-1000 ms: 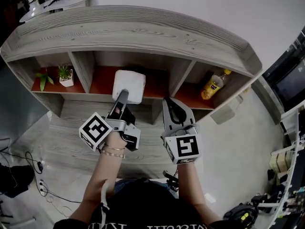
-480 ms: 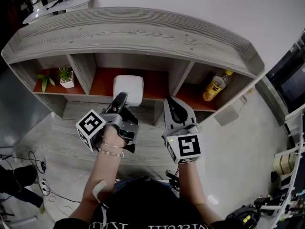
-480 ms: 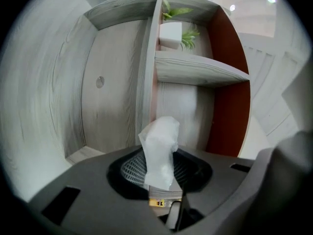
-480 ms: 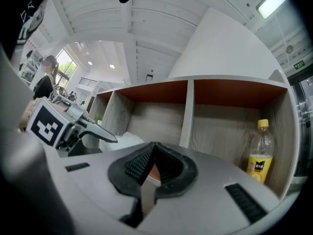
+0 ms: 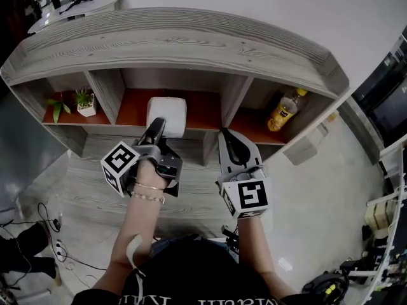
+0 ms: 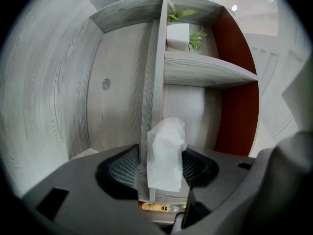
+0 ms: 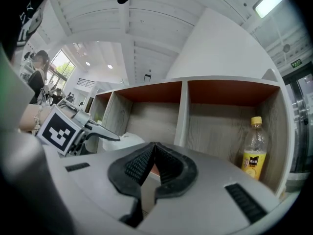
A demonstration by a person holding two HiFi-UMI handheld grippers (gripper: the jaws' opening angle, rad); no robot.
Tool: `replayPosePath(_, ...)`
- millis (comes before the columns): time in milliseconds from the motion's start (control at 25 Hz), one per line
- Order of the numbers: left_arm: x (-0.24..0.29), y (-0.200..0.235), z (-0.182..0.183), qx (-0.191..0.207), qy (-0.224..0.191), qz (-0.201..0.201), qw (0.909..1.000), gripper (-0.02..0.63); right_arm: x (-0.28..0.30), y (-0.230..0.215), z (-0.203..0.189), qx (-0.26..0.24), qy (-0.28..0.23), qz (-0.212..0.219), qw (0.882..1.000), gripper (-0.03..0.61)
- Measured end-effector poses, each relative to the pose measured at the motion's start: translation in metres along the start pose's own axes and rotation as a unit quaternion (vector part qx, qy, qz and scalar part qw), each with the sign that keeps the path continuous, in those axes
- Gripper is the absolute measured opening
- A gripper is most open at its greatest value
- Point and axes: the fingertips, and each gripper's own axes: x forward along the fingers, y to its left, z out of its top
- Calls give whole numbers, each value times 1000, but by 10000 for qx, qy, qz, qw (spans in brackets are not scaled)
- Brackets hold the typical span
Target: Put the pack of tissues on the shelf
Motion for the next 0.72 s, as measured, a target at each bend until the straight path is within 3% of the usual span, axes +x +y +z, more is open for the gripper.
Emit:
replayPosePath(240,17,-1,7,59,-105,-82,9999,229,-4,-5,0,39,3,-65,10000,17)
replayPosePath(440,23,-9,9,372,-47,-303,9988,234,-6,-5,1,54,-12,-67,10000,17)
replayPosePath(720,9,-18,7,597,61,-837,9947,347,-8,2,3,68,-38,3,10000,17)
